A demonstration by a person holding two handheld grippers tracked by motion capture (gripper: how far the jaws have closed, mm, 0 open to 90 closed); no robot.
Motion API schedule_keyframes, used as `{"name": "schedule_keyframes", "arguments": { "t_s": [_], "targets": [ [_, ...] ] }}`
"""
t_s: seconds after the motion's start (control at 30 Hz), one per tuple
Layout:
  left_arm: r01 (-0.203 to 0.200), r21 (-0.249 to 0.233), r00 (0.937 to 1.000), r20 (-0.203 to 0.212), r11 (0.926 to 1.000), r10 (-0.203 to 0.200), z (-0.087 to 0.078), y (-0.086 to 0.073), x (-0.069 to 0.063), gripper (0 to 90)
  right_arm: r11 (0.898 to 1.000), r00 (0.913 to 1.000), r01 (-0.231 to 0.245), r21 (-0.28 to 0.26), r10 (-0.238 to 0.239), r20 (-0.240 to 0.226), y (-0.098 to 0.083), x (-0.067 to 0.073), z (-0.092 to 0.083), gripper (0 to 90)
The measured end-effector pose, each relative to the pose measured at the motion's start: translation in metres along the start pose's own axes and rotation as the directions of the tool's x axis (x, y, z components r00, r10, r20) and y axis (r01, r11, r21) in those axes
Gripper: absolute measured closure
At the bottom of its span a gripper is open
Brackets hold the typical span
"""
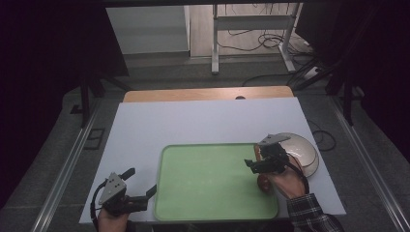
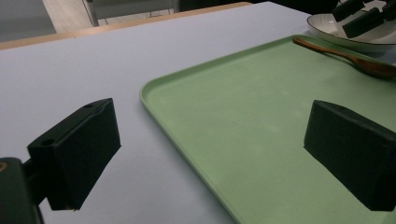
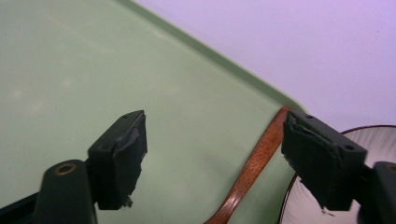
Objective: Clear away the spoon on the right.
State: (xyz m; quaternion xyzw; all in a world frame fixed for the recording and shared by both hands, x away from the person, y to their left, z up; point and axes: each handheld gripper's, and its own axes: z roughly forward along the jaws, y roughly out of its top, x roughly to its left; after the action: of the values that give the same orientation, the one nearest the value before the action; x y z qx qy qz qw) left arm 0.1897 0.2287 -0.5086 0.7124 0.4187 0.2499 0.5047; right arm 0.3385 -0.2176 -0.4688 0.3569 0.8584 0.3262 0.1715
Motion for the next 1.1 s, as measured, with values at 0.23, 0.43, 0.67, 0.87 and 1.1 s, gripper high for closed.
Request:
{"name": "schedule_keyframes", "arguments": {
  "t_s": [0.23, 0.43, 0.67, 0.87, 1.1],
  "targets": [
    [0.0, 0.002, 1.0, 0.0, 1.0, 0.0, 0.0, 0.0, 0.0, 3.5, 1.0, 0.9998, 0.015, -0.011, -0.015, -0.009, -0.004, 0.002, -0.004, 14.3],
    [0.0, 0.003, 1.0, 0.003, 1.0, 0.0, 0.0, 0.0, 0.0, 3.5, 1.0, 0.9997, 0.023, -0.019, -0.024, -0.007, -0.007, 0.002, -0.007, 8.2],
    [-0.005, 0.009, 1.0, 0.008, 1.0, 0.005, 0.001, 0.0, -0.001, 3.5, 0.999, 0.9995, 0.03, -0.028, -0.03, -0.001, -0.01, 0.001, -0.01, 1.7],
    [-0.004, 0.008, 1.0, 0.007, 1.0, 0.004, 0.001, 0.0, -0.001, 3.5, 0.998, 0.9988, 0.048, -0.027, -0.048, 0.007, -0.013, 0.001, -0.013, 0.0],
    [-0.003, 0.006, 1.0, 0.005, 1.0, 0.003, 0.001, 0.0, 0.0, 3.4, 0.999, 0.9993, 0.035, -0.036, -0.035, 0.01, -0.016, -0.001, -0.021, 0.0]
  ]
}}
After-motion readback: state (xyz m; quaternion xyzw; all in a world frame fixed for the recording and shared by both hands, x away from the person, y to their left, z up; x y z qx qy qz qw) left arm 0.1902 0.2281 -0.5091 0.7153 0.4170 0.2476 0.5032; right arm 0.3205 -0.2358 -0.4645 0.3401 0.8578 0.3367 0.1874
